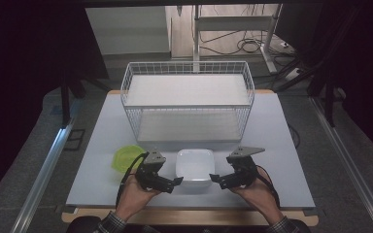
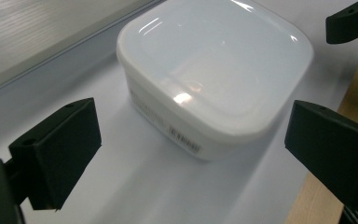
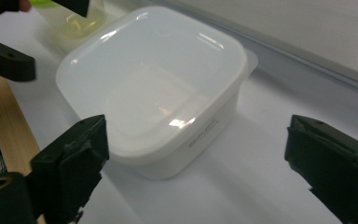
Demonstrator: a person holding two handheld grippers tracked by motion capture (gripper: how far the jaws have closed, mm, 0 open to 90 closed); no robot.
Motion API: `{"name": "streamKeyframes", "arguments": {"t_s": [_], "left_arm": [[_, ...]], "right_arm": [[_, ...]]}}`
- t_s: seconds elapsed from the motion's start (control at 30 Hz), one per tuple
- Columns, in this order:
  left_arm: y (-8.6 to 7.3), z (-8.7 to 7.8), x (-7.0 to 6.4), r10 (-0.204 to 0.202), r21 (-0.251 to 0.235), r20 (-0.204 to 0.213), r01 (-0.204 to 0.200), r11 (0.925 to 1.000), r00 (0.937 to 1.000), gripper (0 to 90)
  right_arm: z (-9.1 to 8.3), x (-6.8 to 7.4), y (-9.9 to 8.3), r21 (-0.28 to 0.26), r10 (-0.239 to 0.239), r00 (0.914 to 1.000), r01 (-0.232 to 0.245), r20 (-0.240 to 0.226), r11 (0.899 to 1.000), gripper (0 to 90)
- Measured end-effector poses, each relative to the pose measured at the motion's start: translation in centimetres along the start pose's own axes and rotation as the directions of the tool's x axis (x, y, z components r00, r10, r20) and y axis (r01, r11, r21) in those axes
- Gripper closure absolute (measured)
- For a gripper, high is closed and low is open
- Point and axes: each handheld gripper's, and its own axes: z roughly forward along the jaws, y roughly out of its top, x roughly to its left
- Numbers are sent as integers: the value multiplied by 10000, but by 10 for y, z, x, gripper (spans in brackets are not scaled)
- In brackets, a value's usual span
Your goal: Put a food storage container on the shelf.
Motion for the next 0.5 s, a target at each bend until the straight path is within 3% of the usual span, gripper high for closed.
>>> {"name": "streamKeyframes", "arguments": {"t_s": [0.2,0.3,0.5], "left_arm": [[8,9,3,-80,63,212,78,9999,9997,74],[11,17,8,-247,290,303,238,9993,9992,87],[11,27,19,-932,461,1143,884,9950,9891,96]], "right_arm": [[6,-2,8,28,221,9992,-220,-341,9998,124],[15,-5,11,395,398,9976,-376,-564,9985,134],[28,-10,15,750,690,9931,-620,-950,9953,154]]}}
